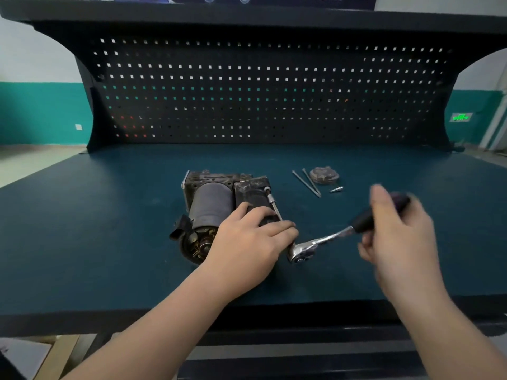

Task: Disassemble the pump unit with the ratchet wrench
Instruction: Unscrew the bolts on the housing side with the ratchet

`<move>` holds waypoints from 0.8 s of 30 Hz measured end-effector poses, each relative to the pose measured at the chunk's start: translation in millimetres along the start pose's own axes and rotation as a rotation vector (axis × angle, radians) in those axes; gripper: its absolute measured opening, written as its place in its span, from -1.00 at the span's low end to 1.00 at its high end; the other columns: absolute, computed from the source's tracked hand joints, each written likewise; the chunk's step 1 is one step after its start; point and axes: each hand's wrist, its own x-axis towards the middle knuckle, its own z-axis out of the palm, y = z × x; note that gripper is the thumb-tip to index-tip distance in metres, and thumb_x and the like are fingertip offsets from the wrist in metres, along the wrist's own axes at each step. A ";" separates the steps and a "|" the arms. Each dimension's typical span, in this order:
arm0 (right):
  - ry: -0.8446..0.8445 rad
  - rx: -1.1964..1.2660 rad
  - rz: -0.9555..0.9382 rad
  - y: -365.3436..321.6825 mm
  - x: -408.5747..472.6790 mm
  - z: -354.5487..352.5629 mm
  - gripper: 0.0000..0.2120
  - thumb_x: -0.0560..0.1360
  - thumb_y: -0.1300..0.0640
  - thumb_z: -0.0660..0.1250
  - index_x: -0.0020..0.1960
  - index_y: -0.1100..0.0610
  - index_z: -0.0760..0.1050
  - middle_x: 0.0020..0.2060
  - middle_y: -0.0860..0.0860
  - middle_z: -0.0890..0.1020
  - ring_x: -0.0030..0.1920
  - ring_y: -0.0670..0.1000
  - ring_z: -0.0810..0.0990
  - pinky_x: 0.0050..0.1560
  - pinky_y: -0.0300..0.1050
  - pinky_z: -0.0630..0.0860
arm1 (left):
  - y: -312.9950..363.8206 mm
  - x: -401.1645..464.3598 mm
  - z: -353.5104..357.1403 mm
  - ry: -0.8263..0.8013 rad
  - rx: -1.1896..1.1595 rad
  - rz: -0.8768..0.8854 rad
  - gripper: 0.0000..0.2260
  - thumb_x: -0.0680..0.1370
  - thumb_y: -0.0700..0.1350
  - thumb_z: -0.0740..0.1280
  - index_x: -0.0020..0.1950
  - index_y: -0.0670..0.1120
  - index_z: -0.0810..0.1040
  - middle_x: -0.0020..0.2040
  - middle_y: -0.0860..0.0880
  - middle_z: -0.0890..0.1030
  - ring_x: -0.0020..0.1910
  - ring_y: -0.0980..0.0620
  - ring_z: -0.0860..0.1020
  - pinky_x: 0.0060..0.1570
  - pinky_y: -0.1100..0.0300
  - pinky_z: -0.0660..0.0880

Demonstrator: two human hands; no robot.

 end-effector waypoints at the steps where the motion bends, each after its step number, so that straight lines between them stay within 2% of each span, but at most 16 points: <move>1: 0.042 0.179 0.272 10.7 0.2 -2.8 -0.78 0.59 -0.03 0.24 -0.16 0.07 0.37 -0.57 -0.02 0.41 -0.66 -0.12 0.26 -0.63 -0.31 0.18 | 0.7 0.3 0.4 0.011 -0.004 -0.009 -0.82 0.37 -0.25 0.48 -0.08 -0.04 0.69 -0.02 0.09 0.70 -0.11 -0.06 0.64 -0.13 0.09 0.54; 3: 0.049 0.433 0.653 26.4 -1.5 -7.7 -0.81 0.60 0.07 0.26 -0.16 0.10 0.40 -0.46 0.05 0.36 -0.63 -0.13 0.23 -0.67 -0.38 0.16 | 1.0 0.2 0.8 0.015 -0.010 -0.015 -0.83 0.37 -0.26 0.48 -0.08 -0.06 0.69 -0.03 0.07 0.70 -0.12 -0.06 0.64 -0.13 0.08 0.55; 4: 0.043 0.459 0.716 28.1 -2.2 -8.5 -0.82 0.60 0.08 0.26 -0.16 0.09 0.41 -0.44 0.05 0.36 -0.63 -0.13 0.24 -0.67 -0.38 0.18 | 0.6 -0.3 0.6 0.008 -0.012 -0.014 -0.83 0.38 -0.25 0.48 -0.07 -0.06 0.69 -0.03 0.07 0.70 -0.12 -0.07 0.63 -0.14 0.07 0.55; 5: 0.030 0.415 0.680 25.7 -1.9 -8.6 -0.82 0.60 0.06 0.26 -0.15 0.09 0.41 -0.46 0.05 0.38 -0.64 -0.13 0.25 -0.66 -0.36 0.19 | 0.0 -1.1 0.2 -0.008 -0.016 -0.012 -0.83 0.38 -0.24 0.47 -0.06 -0.06 0.69 -0.02 0.06 0.70 -0.11 -0.07 0.63 -0.14 0.06 0.55; 6: 0.015 0.315 0.537 20.8 -1.1 -7.5 -0.80 0.60 0.03 0.25 -0.15 0.09 0.39 -0.50 0.03 0.41 -0.65 -0.13 0.27 -0.65 -0.32 0.20 | -0.5 -1.8 -0.5 -0.032 -0.021 -0.008 -0.82 0.40 -0.21 0.46 -0.02 -0.04 0.69 -0.01 0.08 0.70 -0.10 -0.08 0.62 -0.13 0.05 0.54; 8: -0.023 -0.032 0.065 0.3 0.6 -2.2 -0.77 0.59 -0.07 0.23 -0.18 0.02 0.36 -0.56 -0.06 0.47 -0.60 -0.14 0.35 -0.56 -0.21 0.28 | -1.8 -2.2 -2.5 -0.095 -0.032 0.004 -0.79 0.46 -0.09 0.42 0.09 0.03 0.67 0.06 0.13 0.67 -0.06 -0.07 0.60 -0.10 0.04 0.52; 10: -0.174 -0.326 -0.349 -22.9 -0.5 7.2 -0.76 0.57 -0.14 0.21 -0.19 -0.04 0.33 -0.42 -0.04 0.56 -0.46 -0.12 0.47 -0.43 -0.26 0.35 | -3.9 -1.7 -4.6 -0.121 -0.051 0.025 -0.79 0.51 -0.03 0.35 0.13 0.05 0.64 0.11 0.16 0.65 -0.04 -0.06 0.58 -0.07 0.05 0.52; 12: -0.389 -0.416 -0.543 -34.3 -3.1 16.1 -0.77 0.55 -0.17 0.18 -0.17 -0.05 0.31 -0.30 -0.03 0.55 -0.35 -0.07 0.51 -0.33 -0.21 0.41 | -5.8 -1.9 -5.0 -0.094 -0.063 0.044 -0.82 0.52 -0.09 0.32 0.08 0.00 0.66 0.09 0.13 0.66 -0.05 -0.08 0.60 -0.09 0.05 0.53; 14: -0.429 -0.430 -0.588 -33.1 -3.8 19.0 -0.77 0.53 -0.20 0.16 -0.15 -0.06 0.31 -0.30 -0.04 0.53 -0.35 -0.06 0.51 -0.34 -0.17 0.41 | -6.2 -3.3 -3.2 -0.048 -0.045 0.067 -0.84 0.50 -0.18 0.36 0.03 -0.04 0.68 0.05 0.09 0.68 -0.07 -0.08 0.62 -0.10 0.05 0.54; 16: -0.227 -0.336 -0.451 -22.3 -1.9 15.2 -0.77 0.51 -0.24 0.16 -0.17 -0.09 0.34 -0.37 -0.05 0.51 -0.40 -0.09 0.47 -0.34 -0.14 0.40 | -4.5 -3.9 -0.4 0.005 -0.025 0.068 -0.82 0.46 -0.25 0.41 0.01 -0.07 0.68 0.03 0.07 0.69 -0.09 -0.07 0.63 -0.12 0.06 0.55; 17: -0.085 -0.195 -0.276 -14.2 0.0 11.3 -0.76 0.51 -0.23 0.17 -0.19 -0.09 0.35 -0.42 -0.04 0.47 -0.45 -0.09 0.43 -0.37 -0.10 0.37 | -3.5 -3.2 0.8 0.031 -0.025 0.054 -0.82 0.44 -0.27 0.43 0.00 -0.08 0.68 0.03 0.06 0.69 -0.11 -0.06 0.63 -0.12 0.06 0.55; 18: 0.037 0.011 -0.009 -6.0 1.2 6.9 -0.75 0.54 -0.18 0.18 -0.20 -0.05 0.35 -0.44 -0.05 0.42 -0.52 -0.09 0.37 -0.45 -0.14 0.32 | -2.4 -2.2 2.0 0.057 -0.029 0.034 -0.81 0.43 -0.29 0.44 0.00 -0.09 0.68 0.02 0.05 0.69 -0.13 -0.05 0.63 -0.13 0.07 0.55; 20: 0.119 0.385 0.543 13.9 0.4 0.5 -0.73 0.61 -0.05 0.19 -0.20 0.07 0.33 -0.48 0.01 0.32 -0.66 -0.11 0.20 -0.61 -0.31 0.17 | -1.5 -1.4 3.5 0.091 -0.042 0.002 -0.82 0.43 -0.29 0.45 -0.01 -0.10 0.69 0.01 0.04 0.70 -0.16 -0.04 0.63 -0.14 0.06 0.56; 21: 0.127 0.450 0.670 21.5 -1.0 -1.4 -0.73 0.62 -0.02 0.19 -0.20 0.09 0.34 -0.51 0.01 0.30 -0.68 -0.12 0.16 -0.63 -0.35 0.12 | -1.9 -2.2 3.7 0.089 -0.045 0.005 -0.82 0.43 -0.28 0.45 0.00 -0.10 0.69 0.01 0.04 0.70 -0.16 -0.04 0.63 -0.13 0.05 0.56; 22: 0.118 0.426 0.693 25.3 -2.2 -2.5 -0.74 0.62 -0.01 0.19 -0.19 0.10 0.34 -0.53 0.01 0.30 -0.68 -0.12 0.16 -0.64 -0.35 0.12 | -3.0 -3.6 3.5 0.073 -0.045 0.021 -0.81 0.44 -0.27 0.45 0.02 -0.08 0.69 0.03 0.05 0.69 -0.14 -0.04 0.63 -0.12 0.05 0.55; 24: 0.085 0.274 0.437 21.5 -1.0 -0.8 -0.75 0.61 -0.05 0.19 -0.18 0.05 0.33 -0.50 0.01 0.35 -0.63 -0.10 0.24 -0.60 -0.26 0.21 | -6.1 -5.1 1.5 0.022 -0.033 0.061 -0.77 0.49 -0.20 0.42 0.12 0.00 0.67 0.10 0.11 0.67 -0.10 -0.04 0.61 -0.09 0.06 0.54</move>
